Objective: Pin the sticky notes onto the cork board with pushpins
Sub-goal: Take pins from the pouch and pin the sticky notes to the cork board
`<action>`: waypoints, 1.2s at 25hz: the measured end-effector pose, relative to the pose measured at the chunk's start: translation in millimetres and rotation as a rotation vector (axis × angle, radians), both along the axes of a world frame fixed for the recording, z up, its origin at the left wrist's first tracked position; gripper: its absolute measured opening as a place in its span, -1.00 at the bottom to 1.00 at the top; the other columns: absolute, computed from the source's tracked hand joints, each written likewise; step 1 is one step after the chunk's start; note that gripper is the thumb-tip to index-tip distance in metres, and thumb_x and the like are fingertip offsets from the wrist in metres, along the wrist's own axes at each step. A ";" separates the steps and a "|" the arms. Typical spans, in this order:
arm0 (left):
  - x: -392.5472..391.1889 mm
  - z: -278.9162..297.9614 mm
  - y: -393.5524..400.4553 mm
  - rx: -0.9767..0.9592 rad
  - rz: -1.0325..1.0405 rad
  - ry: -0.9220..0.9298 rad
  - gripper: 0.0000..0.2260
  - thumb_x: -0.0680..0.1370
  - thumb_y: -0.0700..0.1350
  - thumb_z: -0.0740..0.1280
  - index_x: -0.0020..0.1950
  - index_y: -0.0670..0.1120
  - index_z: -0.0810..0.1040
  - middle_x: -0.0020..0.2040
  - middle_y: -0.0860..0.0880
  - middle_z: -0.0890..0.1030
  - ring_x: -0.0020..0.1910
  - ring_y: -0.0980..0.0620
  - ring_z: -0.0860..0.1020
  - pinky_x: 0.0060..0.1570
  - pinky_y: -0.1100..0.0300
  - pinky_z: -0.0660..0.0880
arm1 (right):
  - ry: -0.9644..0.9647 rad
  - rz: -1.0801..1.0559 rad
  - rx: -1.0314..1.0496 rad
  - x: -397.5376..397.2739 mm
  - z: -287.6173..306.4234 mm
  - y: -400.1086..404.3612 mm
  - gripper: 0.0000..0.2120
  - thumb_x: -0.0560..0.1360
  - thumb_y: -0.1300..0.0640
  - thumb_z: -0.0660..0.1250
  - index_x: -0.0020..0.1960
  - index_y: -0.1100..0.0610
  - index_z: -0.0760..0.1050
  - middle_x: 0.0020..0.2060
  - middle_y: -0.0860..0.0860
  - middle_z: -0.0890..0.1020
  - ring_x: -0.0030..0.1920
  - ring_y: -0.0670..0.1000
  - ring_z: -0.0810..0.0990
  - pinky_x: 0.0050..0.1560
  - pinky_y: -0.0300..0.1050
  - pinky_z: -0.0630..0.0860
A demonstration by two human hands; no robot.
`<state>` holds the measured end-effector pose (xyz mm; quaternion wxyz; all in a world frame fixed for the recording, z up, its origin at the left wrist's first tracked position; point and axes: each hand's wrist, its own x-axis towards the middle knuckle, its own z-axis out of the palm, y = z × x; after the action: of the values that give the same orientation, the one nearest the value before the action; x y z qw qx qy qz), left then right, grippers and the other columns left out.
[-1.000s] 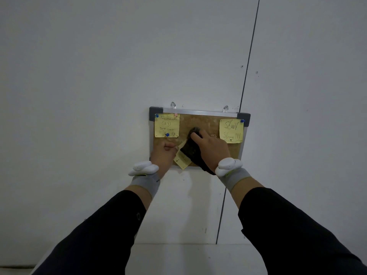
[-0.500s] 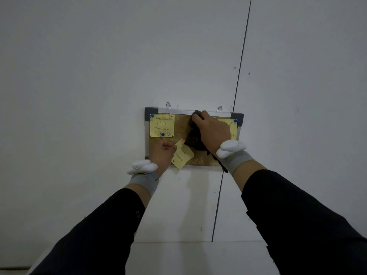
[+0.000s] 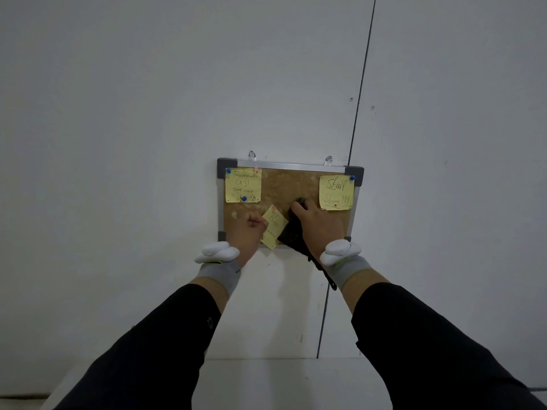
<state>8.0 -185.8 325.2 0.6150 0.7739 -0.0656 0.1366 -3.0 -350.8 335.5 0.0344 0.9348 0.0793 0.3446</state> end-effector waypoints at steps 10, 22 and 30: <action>-31.0 17.9 2.9 -0.020 -0.159 -0.022 -0.90 0.53 -0.15 0.32 0.00 -0.03 0.59 -0.07 -0.12 0.65 -0.09 -0.04 0.61 0.12 0.02 0.51 | -0.072 0.007 0.331 -13.0 9.3 17.8 -0.92 0.50 0.12 0.17 -0.01 0.08 0.34 -0.12 0.06 0.54 -0.39 0.09 0.43 -0.47 -0.24 0.19; -59.8 40.2 16.3 -0.091 -0.186 -0.103 -0.74 0.53 -0.03 0.30 0.21 0.09 0.42 0.08 -0.07 0.65 -0.04 0.05 0.63 -0.06 0.15 0.58 | 0.080 0.321 1.044 -40.2 51.1 75.3 -0.88 0.48 0.11 0.26 0.01 0.09 0.47 -0.12 -0.01 0.57 -0.11 0.00 0.53 -0.14 -0.17 0.39; -45.9 27.2 47.9 -0.030 -0.057 -0.084 -0.57 0.40 0.11 0.45 0.21 0.06 0.45 0.03 -0.04 0.65 0.02 -0.03 0.62 0.12 0.03 0.54 | 0.265 0.383 1.154 -38.7 33.4 100.1 -0.81 0.58 0.30 0.05 0.13 0.23 0.39 0.06 0.20 0.53 0.05 0.16 0.53 -0.03 -0.02 0.56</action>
<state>-37.9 -137.9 352.4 0.6270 0.7558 -0.1113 0.1526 -41.7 -250.7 368.9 -0.5492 0.8066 0.0502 0.2129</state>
